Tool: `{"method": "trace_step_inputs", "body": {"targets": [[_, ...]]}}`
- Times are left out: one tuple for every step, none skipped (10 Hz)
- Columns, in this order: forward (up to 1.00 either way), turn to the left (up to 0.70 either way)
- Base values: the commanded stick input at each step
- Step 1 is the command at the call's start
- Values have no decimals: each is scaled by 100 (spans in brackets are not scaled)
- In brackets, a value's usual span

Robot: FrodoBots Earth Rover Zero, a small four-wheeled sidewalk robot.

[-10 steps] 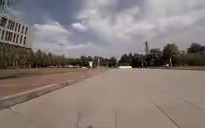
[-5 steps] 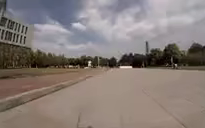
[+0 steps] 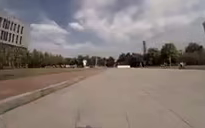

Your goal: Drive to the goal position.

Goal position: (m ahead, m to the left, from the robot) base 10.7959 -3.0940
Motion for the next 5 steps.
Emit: {"method": "trace_step_inputs", "body": {"targets": [[100,2],[100,2],[100,2],[100,2],[100,2]]}}
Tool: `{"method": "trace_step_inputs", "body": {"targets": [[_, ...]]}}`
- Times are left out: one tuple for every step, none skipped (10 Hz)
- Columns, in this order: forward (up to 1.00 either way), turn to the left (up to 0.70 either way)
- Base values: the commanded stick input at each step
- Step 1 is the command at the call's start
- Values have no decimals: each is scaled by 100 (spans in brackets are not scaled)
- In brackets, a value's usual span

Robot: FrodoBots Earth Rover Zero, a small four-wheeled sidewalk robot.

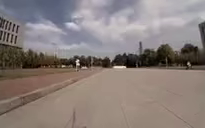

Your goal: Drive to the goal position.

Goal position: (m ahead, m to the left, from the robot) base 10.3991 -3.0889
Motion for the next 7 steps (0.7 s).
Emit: {"method": "trace_step_inputs", "body": {"targets": [[100,-2],[100,-37],[100,-38],[100,-4],[100,0],[100,2],[100,2]]}}
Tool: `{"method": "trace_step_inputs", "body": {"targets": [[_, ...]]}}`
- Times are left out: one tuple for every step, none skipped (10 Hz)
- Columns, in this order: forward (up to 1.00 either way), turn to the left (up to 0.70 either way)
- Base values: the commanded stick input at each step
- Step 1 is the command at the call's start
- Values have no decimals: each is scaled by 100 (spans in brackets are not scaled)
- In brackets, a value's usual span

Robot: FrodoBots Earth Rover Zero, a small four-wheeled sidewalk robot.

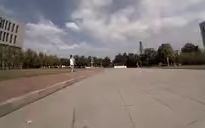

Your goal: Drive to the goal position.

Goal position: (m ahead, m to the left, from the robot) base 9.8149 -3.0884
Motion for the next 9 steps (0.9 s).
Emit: {"method": "trace_step_inputs", "body": {"targets": [[100,2],[100,2],[100,2],[100,2],[100,2],[100,2],[100,2],[100,2],[100,2]]}}
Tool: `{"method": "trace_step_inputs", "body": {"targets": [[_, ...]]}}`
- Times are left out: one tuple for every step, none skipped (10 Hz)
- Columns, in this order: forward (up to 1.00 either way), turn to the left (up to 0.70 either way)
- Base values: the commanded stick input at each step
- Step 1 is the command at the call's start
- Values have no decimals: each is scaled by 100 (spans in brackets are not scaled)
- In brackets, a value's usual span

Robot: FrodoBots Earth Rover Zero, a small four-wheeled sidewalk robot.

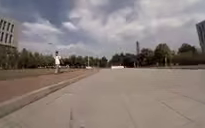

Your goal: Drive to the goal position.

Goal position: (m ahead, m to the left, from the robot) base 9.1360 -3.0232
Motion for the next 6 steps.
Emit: {"method": "trace_step_inputs", "body": {"targets": [[100,2],[98,2],[96,2],[95,2],[95,2],[95,2]]}}
